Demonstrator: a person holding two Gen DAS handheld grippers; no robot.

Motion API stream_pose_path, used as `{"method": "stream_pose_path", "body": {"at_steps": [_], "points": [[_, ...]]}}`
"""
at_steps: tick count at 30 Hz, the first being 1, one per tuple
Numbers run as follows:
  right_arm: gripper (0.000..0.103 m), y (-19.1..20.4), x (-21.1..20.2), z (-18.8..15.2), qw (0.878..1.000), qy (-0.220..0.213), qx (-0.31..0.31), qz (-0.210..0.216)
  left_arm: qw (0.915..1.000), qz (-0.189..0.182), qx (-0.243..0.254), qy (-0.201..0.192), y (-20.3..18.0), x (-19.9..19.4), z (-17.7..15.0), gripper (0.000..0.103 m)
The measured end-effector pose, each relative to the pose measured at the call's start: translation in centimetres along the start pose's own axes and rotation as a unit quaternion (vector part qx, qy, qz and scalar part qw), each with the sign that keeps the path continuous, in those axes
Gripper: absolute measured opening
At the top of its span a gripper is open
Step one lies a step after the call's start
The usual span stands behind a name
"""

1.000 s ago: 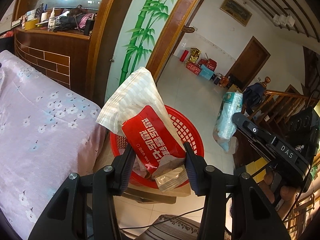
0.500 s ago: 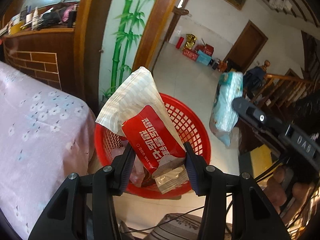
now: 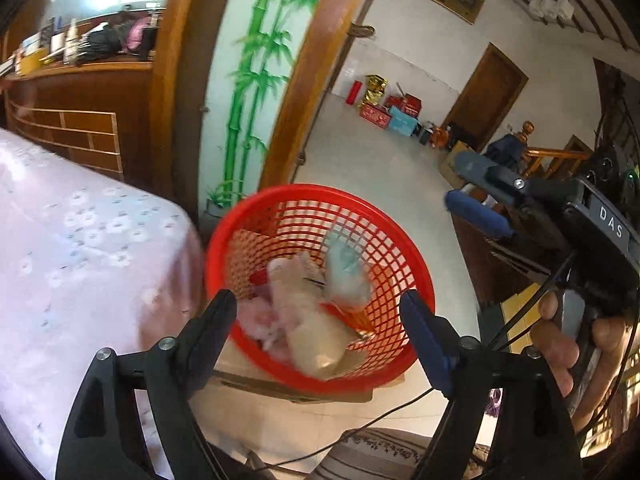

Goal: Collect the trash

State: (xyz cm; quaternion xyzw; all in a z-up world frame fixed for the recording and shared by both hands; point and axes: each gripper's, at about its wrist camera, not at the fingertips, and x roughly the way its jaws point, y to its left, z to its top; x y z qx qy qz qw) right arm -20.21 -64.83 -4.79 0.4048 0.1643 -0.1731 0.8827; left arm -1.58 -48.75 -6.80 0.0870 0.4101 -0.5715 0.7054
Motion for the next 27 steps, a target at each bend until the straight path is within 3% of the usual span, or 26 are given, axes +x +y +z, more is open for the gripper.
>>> {"method": "stream_pose_path", "body": {"at_steps": [4,9,12,17,22,24,27], "points": [[0.056,2.0,-0.5,0.2,1.0,-0.011,-0.011,0.01,0.9986,0.017,-0.037,-0.033,2.3,-4.5,-0.8,0.082],[0.072,6.6,-0.6,-0.8,0.998,-0.009,-0.051,0.046,0.9893,0.065,-0.098,-0.087,6.3,-12.5,-2.5,0.086],[0.074,10.0,-0.1,-2.0,0.995,0.004,-0.075,0.069,0.9822,0.102,-0.118,-0.105,8.2,-16.3,-3.3,0.086],[0.077,14.9,0.6,-3.9,0.99,0.012,-0.113,0.089,0.9763,0.125,-0.125,-0.126,9.2,-19.9,-4.7,0.087],[0.08,17.8,-0.6,-5.0,0.989,-0.005,-0.134,0.055,0.9736,0.146,-0.103,-0.141,7.1,-20.6,-5.8,0.088],[0.081,18.1,-2.1,-5.7,0.989,-0.019,-0.148,0.016,0.9693,0.162,-0.103,-0.154,6.0,-20.5,-6.0,0.089],[0.084,17.7,-4.4,-6.7,0.985,-0.046,-0.16,-0.049,0.9694,0.168,-0.088,-0.156,4.3,-20.1,-6.1,0.092]]}}
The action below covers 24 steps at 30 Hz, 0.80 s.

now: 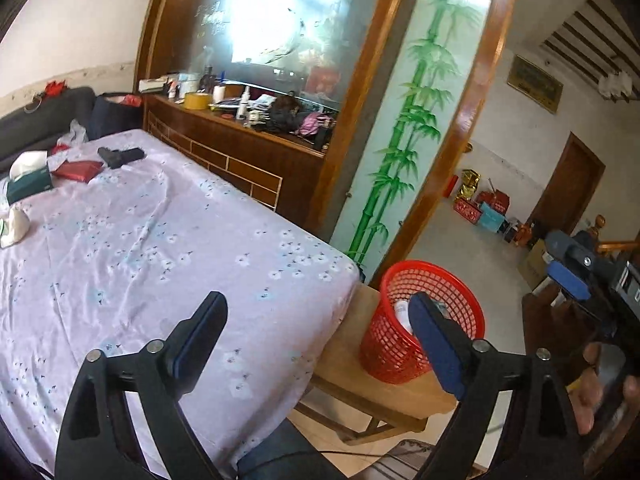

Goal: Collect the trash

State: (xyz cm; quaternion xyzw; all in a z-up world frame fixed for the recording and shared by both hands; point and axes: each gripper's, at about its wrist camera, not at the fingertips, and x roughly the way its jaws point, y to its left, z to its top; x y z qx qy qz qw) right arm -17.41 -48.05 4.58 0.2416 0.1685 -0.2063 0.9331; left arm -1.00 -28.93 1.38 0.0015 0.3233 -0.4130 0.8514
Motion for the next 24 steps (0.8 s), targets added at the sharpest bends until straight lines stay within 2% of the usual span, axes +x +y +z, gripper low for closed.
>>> {"method": "stream_pose_path", "body": {"at_steps": [3,10,15,24], "points": [[0.085,-0.9,-2.3,-0.6,0.999,-0.012,-0.005,-0.046,0.9999,0.0,0.011,0.0,-1.7,-0.4,-0.5,0.092],[0.085,-3.3,-5.6,-0.5,0.994,-0.02,0.011,-0.105,0.9982,0.033,0.046,-0.019,-5.3,-2.1,-1.3,0.095],[0.085,-5.1,-7.1,-0.8,0.994,-0.018,0.034,-0.102,0.9976,0.036,0.055,-0.02,-6.4,-2.9,-1.6,0.097],[0.085,-4.5,-8.0,-1.4,0.996,-0.018,0.015,-0.086,0.996,0.052,0.072,-0.014,-7.5,-3.1,-1.8,0.097]]}}
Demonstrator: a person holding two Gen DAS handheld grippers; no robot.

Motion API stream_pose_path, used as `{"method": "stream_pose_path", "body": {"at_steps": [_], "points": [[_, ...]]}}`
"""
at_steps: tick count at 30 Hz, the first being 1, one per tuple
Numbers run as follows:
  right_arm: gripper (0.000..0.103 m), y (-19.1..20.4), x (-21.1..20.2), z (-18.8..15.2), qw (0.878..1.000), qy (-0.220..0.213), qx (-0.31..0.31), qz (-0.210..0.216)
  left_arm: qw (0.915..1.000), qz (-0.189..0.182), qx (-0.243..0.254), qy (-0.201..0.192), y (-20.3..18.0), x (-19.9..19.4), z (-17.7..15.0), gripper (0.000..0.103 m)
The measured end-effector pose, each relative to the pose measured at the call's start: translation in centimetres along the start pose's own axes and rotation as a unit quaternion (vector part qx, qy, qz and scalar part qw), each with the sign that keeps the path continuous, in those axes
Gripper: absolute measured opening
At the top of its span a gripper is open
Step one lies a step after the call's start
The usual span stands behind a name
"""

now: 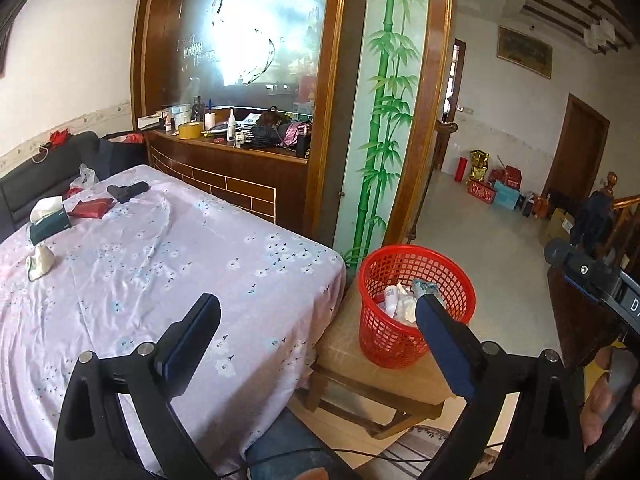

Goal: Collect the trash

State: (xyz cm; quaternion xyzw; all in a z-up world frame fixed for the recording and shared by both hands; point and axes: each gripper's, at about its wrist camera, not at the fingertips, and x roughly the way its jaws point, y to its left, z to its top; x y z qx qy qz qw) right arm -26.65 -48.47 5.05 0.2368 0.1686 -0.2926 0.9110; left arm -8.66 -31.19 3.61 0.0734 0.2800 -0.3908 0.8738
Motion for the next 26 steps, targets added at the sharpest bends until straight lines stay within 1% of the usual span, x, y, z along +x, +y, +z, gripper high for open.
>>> {"method": "stream_pose_path", "body": {"at_steps": [3,12,18,23,25,26], "points": [[0.085,0.1,0.0,-0.1,1.0,0.0,-0.001,0.001,1.0,0.004,0.004,-0.001,-0.2,0.0,-0.1,0.097],[0.085,0.2,0.0,-0.4,1.0,0.004,-0.005,0.0,0.9999,0.001,0.009,0.005,-0.5,0.4,-0.3,0.097],[0.085,0.2,-0.1,-0.5,1.0,0.007,-0.007,0.001,0.9998,-0.005,0.014,0.011,-0.9,0.8,-0.4,0.097],[0.085,0.2,0.1,-0.6,1.0,0.009,-0.012,0.002,0.9996,-0.019,0.016,0.013,-1.0,1.4,-0.2,0.097],[0.085,0.3,0.2,-0.5,1.0,0.01,-0.014,0.006,0.9997,-0.02,0.012,0.008,-0.4,1.4,0.0,0.097],[0.085,0.4,0.4,-0.6,1.0,0.011,-0.015,0.009,0.9997,-0.02,0.009,0.012,0.3,1.5,0.0,0.097]]}}
